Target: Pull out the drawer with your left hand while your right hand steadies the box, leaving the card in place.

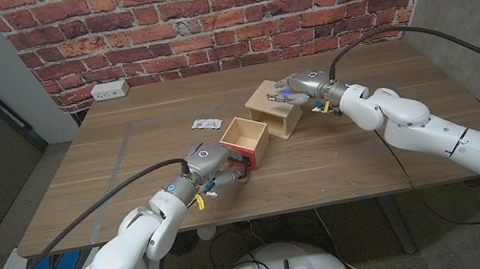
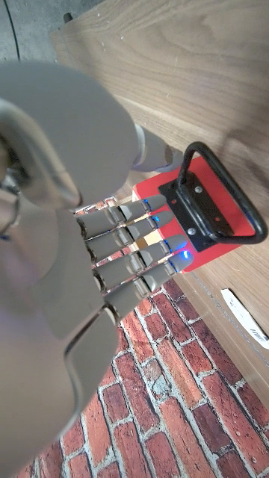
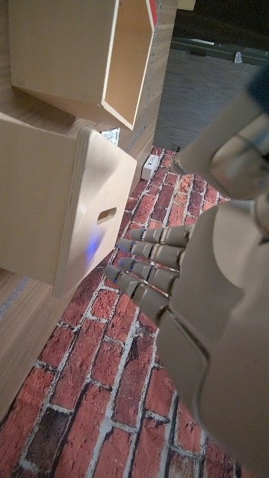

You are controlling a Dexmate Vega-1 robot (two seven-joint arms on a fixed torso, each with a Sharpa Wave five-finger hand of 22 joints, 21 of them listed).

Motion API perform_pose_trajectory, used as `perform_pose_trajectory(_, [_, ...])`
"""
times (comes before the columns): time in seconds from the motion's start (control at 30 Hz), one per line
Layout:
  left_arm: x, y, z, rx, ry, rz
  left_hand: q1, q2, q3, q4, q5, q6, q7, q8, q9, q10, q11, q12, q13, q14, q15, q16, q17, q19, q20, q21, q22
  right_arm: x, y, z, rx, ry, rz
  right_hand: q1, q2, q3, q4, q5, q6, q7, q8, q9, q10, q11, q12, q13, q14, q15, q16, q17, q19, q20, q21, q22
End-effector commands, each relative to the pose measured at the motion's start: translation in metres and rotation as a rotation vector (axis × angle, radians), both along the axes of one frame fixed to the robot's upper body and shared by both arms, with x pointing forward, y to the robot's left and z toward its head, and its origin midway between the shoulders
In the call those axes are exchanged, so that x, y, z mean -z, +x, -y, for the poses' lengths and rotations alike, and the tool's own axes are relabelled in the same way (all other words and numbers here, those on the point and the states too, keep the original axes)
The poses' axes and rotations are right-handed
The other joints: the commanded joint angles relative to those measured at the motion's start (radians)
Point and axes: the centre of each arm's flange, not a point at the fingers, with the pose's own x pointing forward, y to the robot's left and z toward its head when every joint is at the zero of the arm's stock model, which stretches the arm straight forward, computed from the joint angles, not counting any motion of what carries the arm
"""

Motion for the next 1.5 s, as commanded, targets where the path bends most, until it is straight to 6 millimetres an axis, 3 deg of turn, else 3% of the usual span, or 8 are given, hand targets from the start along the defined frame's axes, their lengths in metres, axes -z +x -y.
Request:
perform_pose_trajectory(0.03, [-0.014,-0.003,-0.018,0.028,-0.089,0.025,-0.017,0.005,0.005,0.009,-0.005,0.011,0.007,0.005,0.002,0.001,0.001,0.010,0.000,0.001,-0.137,0.007,0.002,0.011,-0.152,-0.003,0.000,-0.007,-0.003,0.007,-0.004,0.062,0.006,0.012,0.027,0.004,-0.008,0.006,-0.005,0.000,0.000,0.004,-0.005,-0.004,-0.001,0.000,-0.004,-0.002,-0.004,0.003,-0.002,0.001,0.001,0.003])
perform_pose_trajectory(0.47, [-0.023,-0.006,-0.037,0.052,-0.161,0.069,-0.052,0.037,0.026,0.002,-0.006,0.054,0.015,0.012,-0.001,0.033,0.003,0.018,-0.001,0.023,-0.139,0.012,0.002,0.032,-0.153,-0.010,0.000,-0.009,0.001,0.013,0.018,0.115,-0.005,0.012,0.028,0.005,-0.008,0.005,-0.006,0.002,0.001,0.004,-0.005,-0.003,0.000,0.000,-0.005,-0.003,-0.004,0.002,0.000,0.003,0.002,0.003])
perform_pose_trajectory(0.9, [-0.037,-0.001,-0.058,0.045,-0.346,0.112,-0.057,0.051,0.036,-0.001,-0.006,0.061,0.019,0.011,-0.001,0.039,0.003,0.018,-0.001,0.030,-0.138,0.012,0.002,0.038,-0.153,-0.012,0.000,-0.013,0.005,0.023,0.035,0.190,-0.003,0.010,0.027,0.006,-0.008,0.005,-0.014,-0.001,-0.001,0.004,-0.020,-0.002,-0.004,0.000,-0.020,0.001,-0.011,0.001,-0.009,0.012,-0.002,0.002])
perform_pose_trajectory(1.5, [-0.040,0.019,-0.059,0.046,-0.653,0.166,-0.077,0.057,0.047,-0.010,-0.010,0.038,0.027,-0.002,-0.001,0.014,0.004,0.005,-0.001,0.010,-0.138,0.001,0.000,0.030,-0.155,-0.025,0.000,-0.017,0.011,0.056,0.003,0.343,-0.019,0.011,0.028,0.010,-0.008,0.005,-0.037,-0.010,-0.007,0.002,-0.040,-0.002,-0.008,-0.001,-0.032,0.000,-0.015,-0.001,-0.015,0.004,-0.003,0.001])
